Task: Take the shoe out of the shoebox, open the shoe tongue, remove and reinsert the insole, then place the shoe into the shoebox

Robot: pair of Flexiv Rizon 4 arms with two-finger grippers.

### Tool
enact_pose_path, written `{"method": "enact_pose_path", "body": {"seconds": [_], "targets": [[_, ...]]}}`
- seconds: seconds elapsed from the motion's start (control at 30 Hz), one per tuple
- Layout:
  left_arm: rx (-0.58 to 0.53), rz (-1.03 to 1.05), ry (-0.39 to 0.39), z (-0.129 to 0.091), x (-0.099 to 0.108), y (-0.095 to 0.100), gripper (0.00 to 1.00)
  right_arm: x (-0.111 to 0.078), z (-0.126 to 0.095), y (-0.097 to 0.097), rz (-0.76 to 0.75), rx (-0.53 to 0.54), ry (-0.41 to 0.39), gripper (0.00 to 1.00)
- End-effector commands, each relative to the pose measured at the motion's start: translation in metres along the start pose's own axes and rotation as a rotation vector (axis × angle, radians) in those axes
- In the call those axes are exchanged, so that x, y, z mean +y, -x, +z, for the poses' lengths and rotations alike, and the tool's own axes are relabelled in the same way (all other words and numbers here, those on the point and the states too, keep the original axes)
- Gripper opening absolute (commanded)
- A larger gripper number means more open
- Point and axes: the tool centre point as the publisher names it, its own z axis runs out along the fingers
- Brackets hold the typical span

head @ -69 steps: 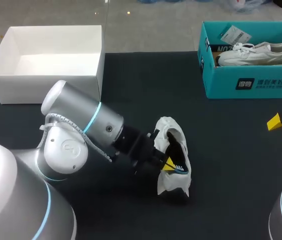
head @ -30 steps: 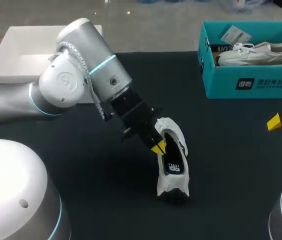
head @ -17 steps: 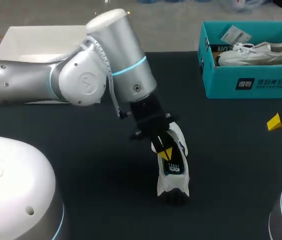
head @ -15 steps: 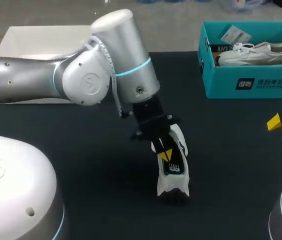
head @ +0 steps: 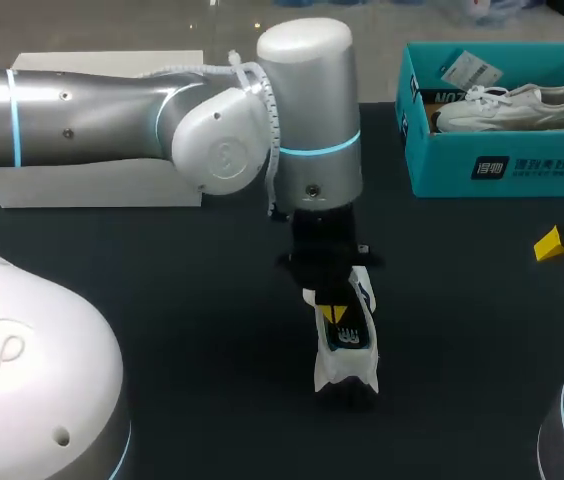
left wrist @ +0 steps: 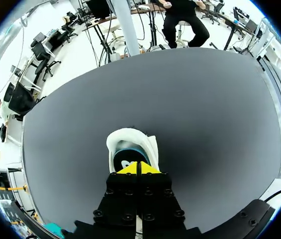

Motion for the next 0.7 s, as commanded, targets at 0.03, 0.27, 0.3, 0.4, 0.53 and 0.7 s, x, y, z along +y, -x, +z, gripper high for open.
{"method": "enact_pose_path", "body": {"seconds": [0.03,0.27,0.3,0.4,0.53,0.7], "targets": [[0.099,-0.05,-0.005,0.009,0.007,0.007,0.0,-0.009,-0.001,-0.001,0.001,-0.003,0.075,1.0],[0.047,-0.106,-0.031,0.023,0.01,0.015,0.0,-0.009,-0.001,-0.001,0.001,-0.003,0.075,1.0],[0.04,-0.103,-0.034,0.025,0.01,0.015,0.0,-0.009,-0.001,-0.001,0.001,-0.003,0.075,1.0],[0.024,-0.102,-0.056,0.029,0.008,0.014,0.0,-0.009,-0.001,-0.001,0.001,-0.003,0.075,1.0],[0.043,-0.081,-0.077,0.037,0.004,0.014,0.0,-0.009,-0.001,-0.001,0.001,-0.003,0.075,1.0],[0.058,-0.067,-0.078,0.047,-0.005,0.011,0.0,-0.009,-0.001,-0.001,0.001,-0.003,0.075,1.0]]}}
